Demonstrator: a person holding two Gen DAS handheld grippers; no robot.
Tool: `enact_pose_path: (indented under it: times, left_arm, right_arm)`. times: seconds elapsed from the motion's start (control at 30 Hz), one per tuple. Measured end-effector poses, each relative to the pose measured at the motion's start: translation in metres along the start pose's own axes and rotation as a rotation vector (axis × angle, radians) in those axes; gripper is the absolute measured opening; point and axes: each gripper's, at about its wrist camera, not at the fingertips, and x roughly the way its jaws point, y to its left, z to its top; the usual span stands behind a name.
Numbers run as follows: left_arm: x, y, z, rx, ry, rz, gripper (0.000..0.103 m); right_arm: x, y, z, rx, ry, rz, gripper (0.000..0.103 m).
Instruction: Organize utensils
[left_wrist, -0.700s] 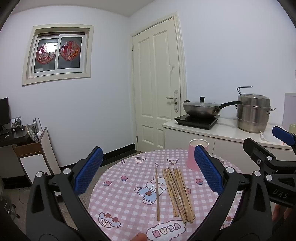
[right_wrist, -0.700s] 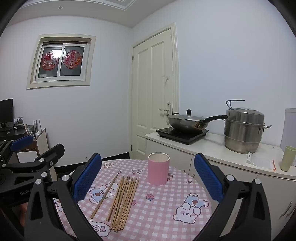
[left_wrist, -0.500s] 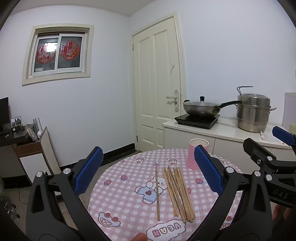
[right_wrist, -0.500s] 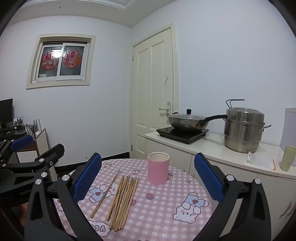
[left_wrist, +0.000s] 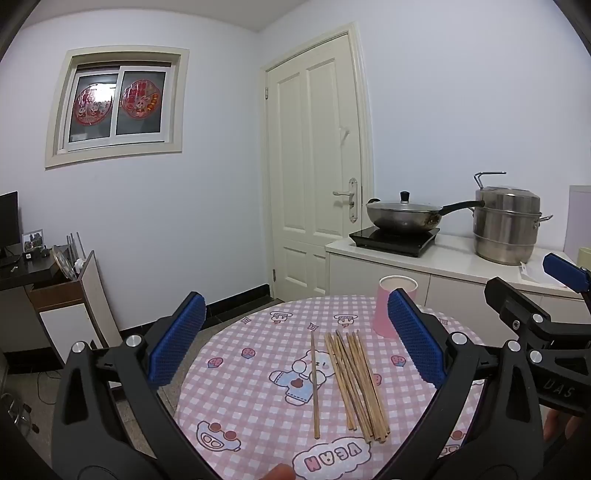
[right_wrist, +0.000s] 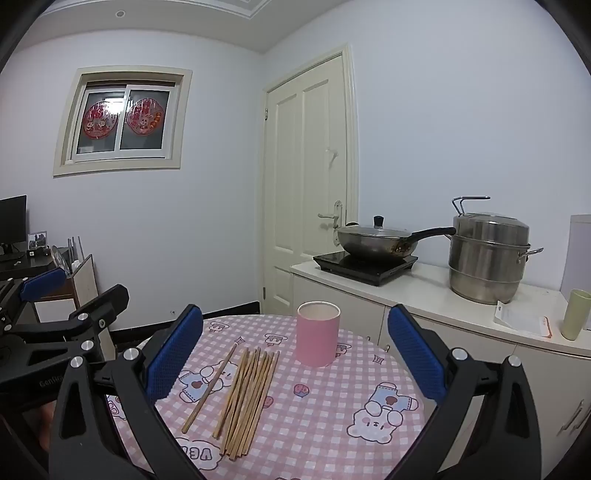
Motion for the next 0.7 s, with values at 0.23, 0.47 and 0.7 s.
enact_pose_path:
  times: [0.23,0.47,0.7]
  left_arm:
    - [-0.0029,0.0031,-0.0049,-0.002,0.003,-0.001,0.097]
    - [0.0007,0.0034,-0.0021,-0.007,0.006,-0.003,0.097]
    - [0.0012,0.0034,-0.0014,-0.009,0.005,-0.003,0.097]
  right_arm:
    - [-0.0004,0.0036,-0.0004,0.0,0.002,-0.001,0.097]
    - [-0.0005,0.0055,-0.001,-0.002,-0.003,0.001,0.097]
    - [0.0,0.0035,0.0025,-0.005,-0.004,0.003,0.097]
